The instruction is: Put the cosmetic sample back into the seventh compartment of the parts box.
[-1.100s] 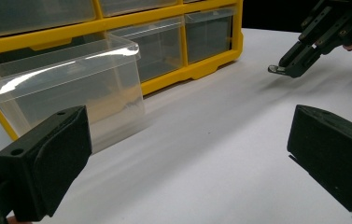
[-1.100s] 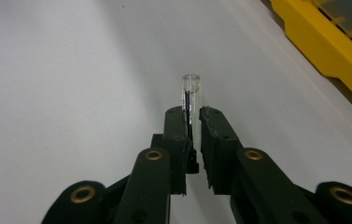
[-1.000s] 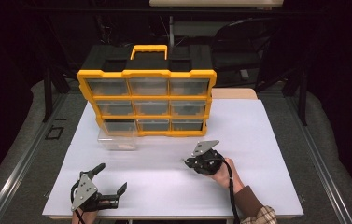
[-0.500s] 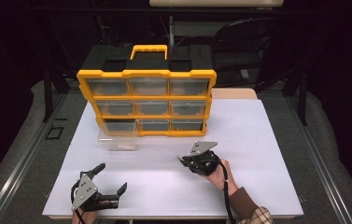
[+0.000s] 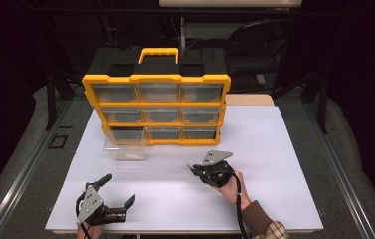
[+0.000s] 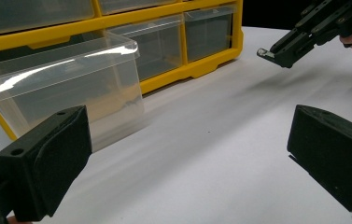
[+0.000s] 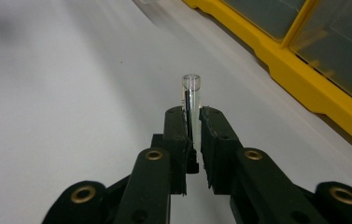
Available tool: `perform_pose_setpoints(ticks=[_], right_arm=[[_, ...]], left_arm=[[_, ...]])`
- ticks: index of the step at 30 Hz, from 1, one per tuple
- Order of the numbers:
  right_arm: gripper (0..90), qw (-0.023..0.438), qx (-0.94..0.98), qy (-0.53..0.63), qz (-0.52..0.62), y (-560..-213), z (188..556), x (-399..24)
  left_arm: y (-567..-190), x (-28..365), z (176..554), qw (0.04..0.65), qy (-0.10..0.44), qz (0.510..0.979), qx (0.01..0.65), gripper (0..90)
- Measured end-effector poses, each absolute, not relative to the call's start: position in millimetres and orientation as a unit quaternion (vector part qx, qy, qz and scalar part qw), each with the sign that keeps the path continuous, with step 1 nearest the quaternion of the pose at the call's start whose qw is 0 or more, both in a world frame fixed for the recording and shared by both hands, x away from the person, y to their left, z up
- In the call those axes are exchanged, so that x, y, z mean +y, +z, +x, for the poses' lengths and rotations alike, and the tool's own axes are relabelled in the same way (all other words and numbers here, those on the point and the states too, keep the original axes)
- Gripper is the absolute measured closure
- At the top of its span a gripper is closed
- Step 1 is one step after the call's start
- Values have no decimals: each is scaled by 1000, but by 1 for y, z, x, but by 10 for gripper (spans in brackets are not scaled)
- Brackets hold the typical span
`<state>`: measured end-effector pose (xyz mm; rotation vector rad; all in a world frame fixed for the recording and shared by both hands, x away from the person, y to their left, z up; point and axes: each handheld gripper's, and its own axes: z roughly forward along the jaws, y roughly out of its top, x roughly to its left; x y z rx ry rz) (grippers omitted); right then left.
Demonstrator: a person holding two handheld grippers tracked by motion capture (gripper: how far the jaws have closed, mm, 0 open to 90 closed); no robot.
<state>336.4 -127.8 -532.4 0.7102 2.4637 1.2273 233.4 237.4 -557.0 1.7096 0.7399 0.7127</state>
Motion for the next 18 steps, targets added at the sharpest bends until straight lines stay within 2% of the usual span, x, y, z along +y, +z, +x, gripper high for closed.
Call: perform_pose_setpoints(ticks=[18], right_arm=[[809, 163, 832, 460, 263, -529, 334, -124]], left_arm=[[-557, 237, 233, 542, 301, 720, 312, 0]])
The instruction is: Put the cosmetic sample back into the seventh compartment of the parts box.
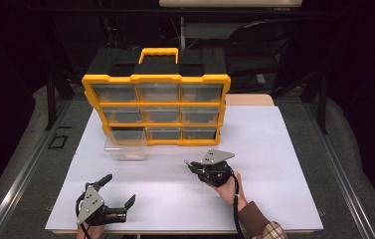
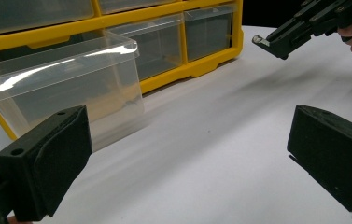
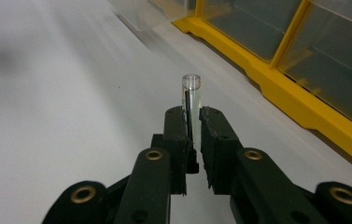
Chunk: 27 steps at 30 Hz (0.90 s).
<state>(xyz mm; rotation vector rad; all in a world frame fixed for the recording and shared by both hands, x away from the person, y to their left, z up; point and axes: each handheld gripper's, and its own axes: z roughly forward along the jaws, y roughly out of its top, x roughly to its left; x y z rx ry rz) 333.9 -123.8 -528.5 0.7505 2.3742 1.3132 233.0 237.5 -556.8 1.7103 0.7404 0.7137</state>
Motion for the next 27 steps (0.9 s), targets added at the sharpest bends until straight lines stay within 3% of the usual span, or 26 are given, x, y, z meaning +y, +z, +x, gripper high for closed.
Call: perform_pose_setpoints(ticks=[27], right_arm=[[809, 170, 820, 480, 262, -524, 334, -114]], left_arm=[[-557, 238, 234, 540, 301, 721, 313, 0]])
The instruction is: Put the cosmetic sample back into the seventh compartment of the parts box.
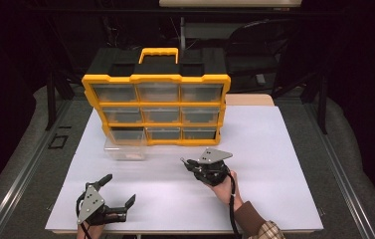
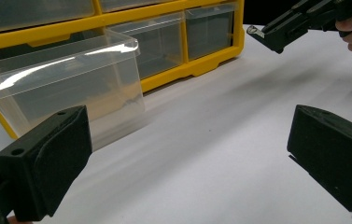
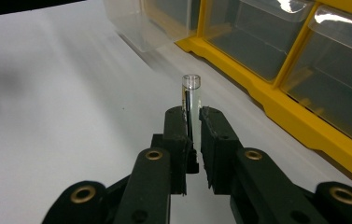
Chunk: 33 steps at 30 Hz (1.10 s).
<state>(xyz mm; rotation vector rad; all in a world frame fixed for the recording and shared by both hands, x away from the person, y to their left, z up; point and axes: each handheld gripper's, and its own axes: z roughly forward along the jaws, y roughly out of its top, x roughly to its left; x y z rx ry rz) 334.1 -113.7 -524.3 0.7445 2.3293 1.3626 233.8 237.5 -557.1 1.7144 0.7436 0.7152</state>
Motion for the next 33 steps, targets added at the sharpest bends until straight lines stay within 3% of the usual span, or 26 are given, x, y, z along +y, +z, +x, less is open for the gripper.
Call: perform_pose_setpoints(ticks=[33], right_arm=[[809, 175, 816, 489, 254, -515, 350, -93]], left_arm=[[-557, 238, 233, 542, 301, 720, 313, 0]])
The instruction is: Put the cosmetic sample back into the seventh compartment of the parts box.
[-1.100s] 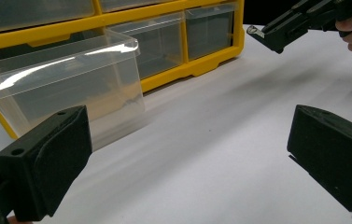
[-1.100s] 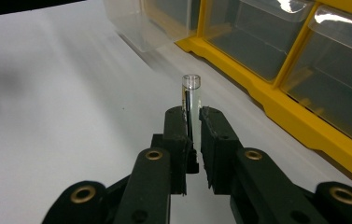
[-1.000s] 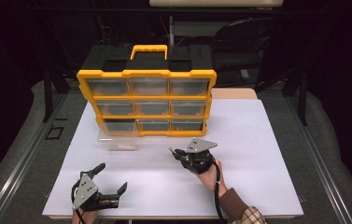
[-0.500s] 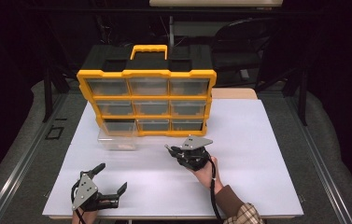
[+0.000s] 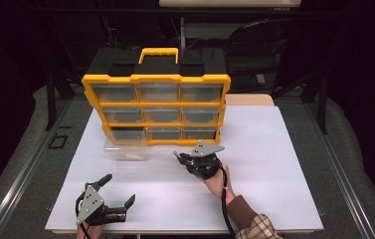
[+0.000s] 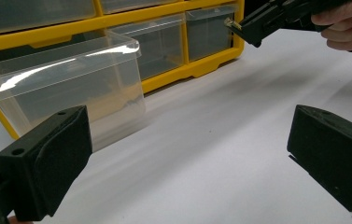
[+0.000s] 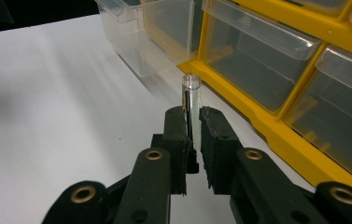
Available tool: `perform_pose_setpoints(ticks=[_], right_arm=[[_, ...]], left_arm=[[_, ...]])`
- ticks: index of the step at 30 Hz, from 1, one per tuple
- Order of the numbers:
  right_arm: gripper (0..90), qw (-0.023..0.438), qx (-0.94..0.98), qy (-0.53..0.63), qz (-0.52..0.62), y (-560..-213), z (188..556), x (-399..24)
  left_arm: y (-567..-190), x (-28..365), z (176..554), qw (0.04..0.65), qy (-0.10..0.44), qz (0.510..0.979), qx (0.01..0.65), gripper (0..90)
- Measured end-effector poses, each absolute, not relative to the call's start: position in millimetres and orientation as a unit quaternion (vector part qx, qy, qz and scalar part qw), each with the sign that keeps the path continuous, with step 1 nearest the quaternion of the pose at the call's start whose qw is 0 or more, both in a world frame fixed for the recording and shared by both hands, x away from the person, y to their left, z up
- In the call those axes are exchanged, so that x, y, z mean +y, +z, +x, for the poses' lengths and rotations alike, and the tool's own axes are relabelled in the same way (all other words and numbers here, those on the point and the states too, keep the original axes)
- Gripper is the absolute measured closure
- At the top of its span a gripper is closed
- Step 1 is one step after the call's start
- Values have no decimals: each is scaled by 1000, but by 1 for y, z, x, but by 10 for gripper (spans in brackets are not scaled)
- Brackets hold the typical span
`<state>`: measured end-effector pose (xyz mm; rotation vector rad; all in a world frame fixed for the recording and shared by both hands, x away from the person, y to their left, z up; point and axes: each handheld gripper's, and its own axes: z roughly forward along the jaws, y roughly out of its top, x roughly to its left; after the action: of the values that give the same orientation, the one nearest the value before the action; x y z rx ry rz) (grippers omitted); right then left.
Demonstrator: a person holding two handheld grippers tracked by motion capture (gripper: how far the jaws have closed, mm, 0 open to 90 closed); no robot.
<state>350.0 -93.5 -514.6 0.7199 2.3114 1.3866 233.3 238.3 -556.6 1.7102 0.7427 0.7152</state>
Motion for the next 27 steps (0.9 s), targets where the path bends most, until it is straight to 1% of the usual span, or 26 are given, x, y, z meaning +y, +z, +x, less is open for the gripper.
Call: perform_pose_setpoints(ticks=[27], right_arm=[[809, 178, 809, 499, 254, -504, 360, -86]], left_arm=[[-556, 239, 233, 541, 302, 720, 312, 0]])
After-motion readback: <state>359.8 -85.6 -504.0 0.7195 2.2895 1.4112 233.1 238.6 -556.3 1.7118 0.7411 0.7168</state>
